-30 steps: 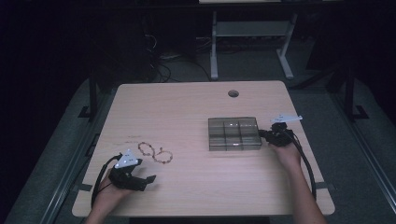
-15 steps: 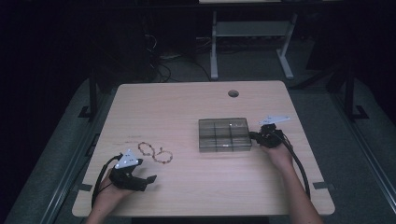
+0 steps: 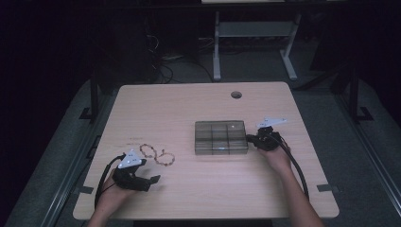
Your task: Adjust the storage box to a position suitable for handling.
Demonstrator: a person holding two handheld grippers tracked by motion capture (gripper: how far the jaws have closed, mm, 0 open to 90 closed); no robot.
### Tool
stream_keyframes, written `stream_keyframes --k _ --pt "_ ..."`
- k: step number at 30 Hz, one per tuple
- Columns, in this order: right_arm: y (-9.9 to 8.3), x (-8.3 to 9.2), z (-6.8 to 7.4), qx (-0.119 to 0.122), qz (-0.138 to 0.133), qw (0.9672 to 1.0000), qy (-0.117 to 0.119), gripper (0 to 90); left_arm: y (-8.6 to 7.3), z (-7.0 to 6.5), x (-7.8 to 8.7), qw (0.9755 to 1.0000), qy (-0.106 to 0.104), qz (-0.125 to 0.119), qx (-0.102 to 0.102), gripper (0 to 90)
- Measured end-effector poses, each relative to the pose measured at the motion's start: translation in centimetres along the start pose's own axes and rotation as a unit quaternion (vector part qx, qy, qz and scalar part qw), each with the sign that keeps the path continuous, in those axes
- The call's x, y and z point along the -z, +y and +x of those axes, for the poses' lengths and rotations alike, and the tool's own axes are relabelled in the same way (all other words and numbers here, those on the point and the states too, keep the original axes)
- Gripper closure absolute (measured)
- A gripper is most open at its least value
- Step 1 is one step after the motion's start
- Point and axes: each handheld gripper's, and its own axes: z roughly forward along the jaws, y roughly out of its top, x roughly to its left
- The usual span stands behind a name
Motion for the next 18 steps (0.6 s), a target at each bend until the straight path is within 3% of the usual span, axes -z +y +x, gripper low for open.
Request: stream_keyframes --k 4,6,14,18 --pt "0.1 -0.4 0.0 0.003 0.006 1.0 0.004 89.9 1.2 0.4 -0.5 0.9998 0.0 -0.012 0.015 14.4" --pt "0.1 -0.6 0.1 0.008 0.009 0.9999 0.005 89.8 1.9 0.6 -0.8 0.9999 0.003 -0.01 0.007 14.9" --pt "0.3 -1.2 0.2 0.009 0.015 0.9997 0.014 89.9 5.1 1.5 -2.9 0.9997 0.009 -0.016 -0.017 30.5" --pt "0.5 -1.4 0.4 0.011 0.02 0.9995 0.019 89.9 6.5 1.8 -4.4 0.9997 0.0 -0.016 -0.016 43.4"
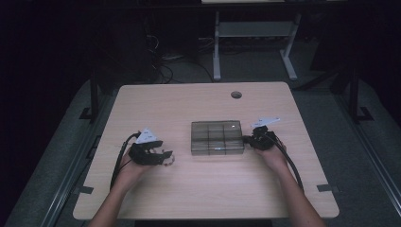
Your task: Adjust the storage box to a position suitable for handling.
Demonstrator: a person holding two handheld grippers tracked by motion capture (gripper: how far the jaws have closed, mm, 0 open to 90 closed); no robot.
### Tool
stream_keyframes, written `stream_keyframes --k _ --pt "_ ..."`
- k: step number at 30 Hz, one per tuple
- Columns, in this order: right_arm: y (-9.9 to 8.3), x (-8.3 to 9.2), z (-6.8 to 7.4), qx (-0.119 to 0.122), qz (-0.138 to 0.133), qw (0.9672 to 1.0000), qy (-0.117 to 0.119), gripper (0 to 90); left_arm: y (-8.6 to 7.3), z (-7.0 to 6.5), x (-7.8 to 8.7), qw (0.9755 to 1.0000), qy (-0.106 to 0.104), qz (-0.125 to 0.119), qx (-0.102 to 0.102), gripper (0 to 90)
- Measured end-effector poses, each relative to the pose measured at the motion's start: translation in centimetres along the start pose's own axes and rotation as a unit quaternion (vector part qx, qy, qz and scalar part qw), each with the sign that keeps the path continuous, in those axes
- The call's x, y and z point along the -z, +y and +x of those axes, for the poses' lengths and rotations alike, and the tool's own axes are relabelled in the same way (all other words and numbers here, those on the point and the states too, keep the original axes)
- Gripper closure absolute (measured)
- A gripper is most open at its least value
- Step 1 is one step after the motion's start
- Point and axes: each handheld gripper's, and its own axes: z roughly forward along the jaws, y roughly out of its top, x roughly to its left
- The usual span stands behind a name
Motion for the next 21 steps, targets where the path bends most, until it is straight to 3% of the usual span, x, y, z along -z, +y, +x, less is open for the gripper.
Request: stream_keyframes --k 5,12,15,21 --pt "0.3 -0.3 0.3 -0.001 -0.003 0.9999 0.01 89.9 1.4 0.4 -1.8 0.9999 -0.012 -0.002 0.008 61.6" --pt "0.4 -0.5 0.4 0.001 -0.003 0.9998 0.017 89.9 2.3 0.9 -4.3 0.9993 -0.025 0.019 0.021 83.6" --pt "0.4 -0.4 0.5 0.0 -0.002 0.9998 0.018 89.9 2.6 0.9 -5.1 0.9992 -0.027 0.022 0.021 88.3" --pt "0.4 -0.4 0.5 -0.001 -0.005 0.9998 0.019 89.8 2.9 1.0 -6.1 0.9991 -0.03 0.024 0.02 89.5"
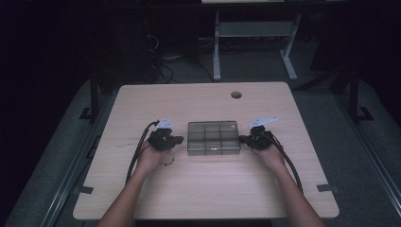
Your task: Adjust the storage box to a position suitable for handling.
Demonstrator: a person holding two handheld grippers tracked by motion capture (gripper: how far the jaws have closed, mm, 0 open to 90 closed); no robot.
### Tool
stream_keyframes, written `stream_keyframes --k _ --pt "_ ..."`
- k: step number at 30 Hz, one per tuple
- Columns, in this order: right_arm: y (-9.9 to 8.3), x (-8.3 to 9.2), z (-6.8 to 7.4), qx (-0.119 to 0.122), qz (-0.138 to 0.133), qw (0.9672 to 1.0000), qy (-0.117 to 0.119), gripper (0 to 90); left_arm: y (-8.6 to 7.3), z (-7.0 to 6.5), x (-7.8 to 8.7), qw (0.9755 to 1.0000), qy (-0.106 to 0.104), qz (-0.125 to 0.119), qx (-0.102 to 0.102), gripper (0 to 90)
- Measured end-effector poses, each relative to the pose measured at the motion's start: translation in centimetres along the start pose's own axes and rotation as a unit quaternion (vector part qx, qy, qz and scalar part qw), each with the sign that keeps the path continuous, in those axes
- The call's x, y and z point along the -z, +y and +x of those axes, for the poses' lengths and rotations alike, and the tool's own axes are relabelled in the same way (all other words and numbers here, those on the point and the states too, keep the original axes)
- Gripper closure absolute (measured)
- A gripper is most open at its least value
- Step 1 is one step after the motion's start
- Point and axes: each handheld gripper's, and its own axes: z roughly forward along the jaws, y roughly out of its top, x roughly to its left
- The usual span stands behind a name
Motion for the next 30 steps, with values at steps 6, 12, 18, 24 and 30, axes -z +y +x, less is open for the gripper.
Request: stream_keyframes --k 6,12,18,24,30 --pt "0.04 -0.14 0.3 0.009 -0.003 1.0 -0.003 89.8 -0.08 -0.17 -0.48 1.0 -0.004 0.001 0.004 89.6" --pt "0.15 -0.22 0.6 0.019 -0.002 0.9998 -0.008 89.8 -0.06 -0.26 -0.54 0.9999 -0.006 -0.005 0.009 89.7" --pt "0.16 -0.14 0.57 0.016 -0.005 0.9999 -0.005 89.9 0.03 -0.31 -0.31 0.9999 -0.007 -0.006 0.008 89.8" --pt "0.1 -0.07 0.46 0.002 -0.006 1.0 0.004 90.0 0.05 -0.49 -0.16 0.9998 -0.012 -0.005 0.012 89.9" --pt "0.15 0.32 0.66 0.005 -0.005 1.0 0.005 90.0 -0.01 -0.66 0.07 0.9998 -0.019 0.004 0.007 90.0"
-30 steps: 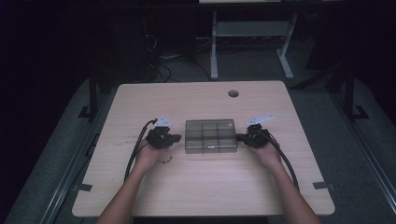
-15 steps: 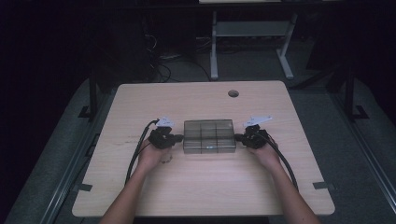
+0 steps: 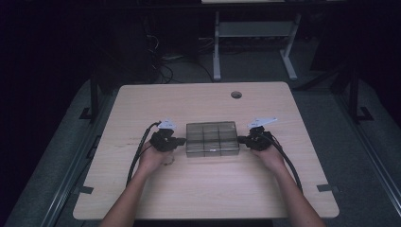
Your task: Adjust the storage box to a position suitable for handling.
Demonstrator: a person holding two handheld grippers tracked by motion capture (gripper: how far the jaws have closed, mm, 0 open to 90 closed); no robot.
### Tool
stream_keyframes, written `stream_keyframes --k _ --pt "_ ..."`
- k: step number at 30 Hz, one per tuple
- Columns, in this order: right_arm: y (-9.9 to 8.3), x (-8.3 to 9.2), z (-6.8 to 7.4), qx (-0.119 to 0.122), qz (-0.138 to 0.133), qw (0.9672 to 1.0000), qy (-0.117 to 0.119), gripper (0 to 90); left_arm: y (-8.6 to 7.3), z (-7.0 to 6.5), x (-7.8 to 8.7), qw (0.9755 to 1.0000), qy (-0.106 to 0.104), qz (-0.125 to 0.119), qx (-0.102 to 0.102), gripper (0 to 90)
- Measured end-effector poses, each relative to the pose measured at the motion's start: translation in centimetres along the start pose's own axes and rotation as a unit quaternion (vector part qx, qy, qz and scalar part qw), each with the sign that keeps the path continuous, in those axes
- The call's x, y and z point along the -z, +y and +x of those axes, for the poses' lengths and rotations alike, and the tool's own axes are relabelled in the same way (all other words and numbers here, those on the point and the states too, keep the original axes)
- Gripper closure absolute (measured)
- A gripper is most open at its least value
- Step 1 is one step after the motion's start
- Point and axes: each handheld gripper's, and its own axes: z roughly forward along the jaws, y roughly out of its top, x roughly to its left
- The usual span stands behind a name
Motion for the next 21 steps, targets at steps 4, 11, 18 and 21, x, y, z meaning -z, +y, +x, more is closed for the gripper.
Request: stream_keyframes --k 4,11,18,21 --pt "-0.2 0.2 0.1 0.002 0.002 1.0 0.006 90.0 -0.1 -0.2 0.2 1.0 -0.004 0.004 -0.004 90.0" --pt "-0.4 0.6 0.7 0.015 0.009 0.9998 0.011 90.0 -0.3 -0.2 0.9 0.9998 -0.017 -0.009 0.007 90.0" --pt "-0.5 0.7 1.2 0.021 0.015 0.9995 0.016 90.0 -0.7 -0.5 1.4 0.9997 -0.022 -0.004 0.003 90.0" --pt "-0.5 0.9 1.4 0.017 0.019 0.9995 0.02 90.0 -0.8 -0.6 1.5 0.9998 -0.022 -0.002 0.001 90.0"
